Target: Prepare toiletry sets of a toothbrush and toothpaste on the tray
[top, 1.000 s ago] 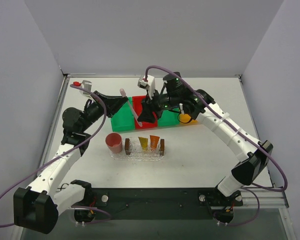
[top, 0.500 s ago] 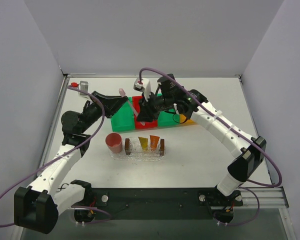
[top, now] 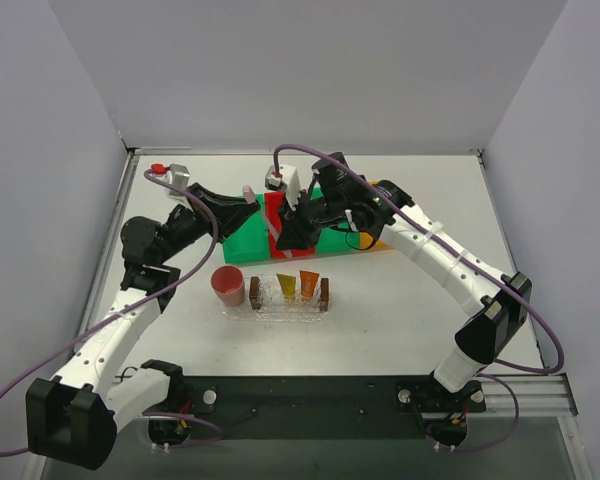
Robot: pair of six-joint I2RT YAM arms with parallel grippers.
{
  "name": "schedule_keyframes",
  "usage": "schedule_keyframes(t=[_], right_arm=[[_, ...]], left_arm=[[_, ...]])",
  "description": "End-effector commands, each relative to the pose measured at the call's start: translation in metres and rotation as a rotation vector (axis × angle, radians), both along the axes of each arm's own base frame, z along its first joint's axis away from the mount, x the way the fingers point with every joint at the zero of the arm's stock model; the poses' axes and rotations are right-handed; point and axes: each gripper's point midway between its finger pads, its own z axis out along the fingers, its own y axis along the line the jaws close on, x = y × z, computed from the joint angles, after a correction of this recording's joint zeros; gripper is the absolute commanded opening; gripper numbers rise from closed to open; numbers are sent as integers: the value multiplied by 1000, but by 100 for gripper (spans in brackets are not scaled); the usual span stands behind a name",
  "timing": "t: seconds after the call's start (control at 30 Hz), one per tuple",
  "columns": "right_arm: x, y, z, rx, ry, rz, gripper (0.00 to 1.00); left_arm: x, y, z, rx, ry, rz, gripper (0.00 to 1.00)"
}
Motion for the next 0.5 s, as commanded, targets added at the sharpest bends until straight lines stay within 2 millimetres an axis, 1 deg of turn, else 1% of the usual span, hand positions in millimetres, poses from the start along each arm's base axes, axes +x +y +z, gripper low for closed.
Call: schedule_keyframes(t=[0.0, 0.03, 0.07, 0.27, 0.37, 0.4, 0.47], right_arm=[[-1, 1, 45, 79, -105, 20, 1], [-2, 1, 44, 75, -103, 23, 1], [-1, 0, 45, 74, -103, 22, 1], [-4, 0, 47, 73, -103, 32, 0], [-6, 2, 47, 72, -105, 38, 0], [-6, 2, 46, 67, -105, 40, 0], [-6, 2, 44, 60, -106, 41, 0]], left_arm=[[-16, -7, -9, 137, -87, -86, 20], [-18, -8, -9, 146, -96, -92, 22], [-18, -8, -10, 160, -112, -95, 27], [-17, -9, -16, 203, -117, -107, 42], [-17, -10, -19, 206, -112, -122, 43], [-18, -11, -16, 203, -121, -126, 44], [-21, -13, -17, 196, -113, -156, 44]])
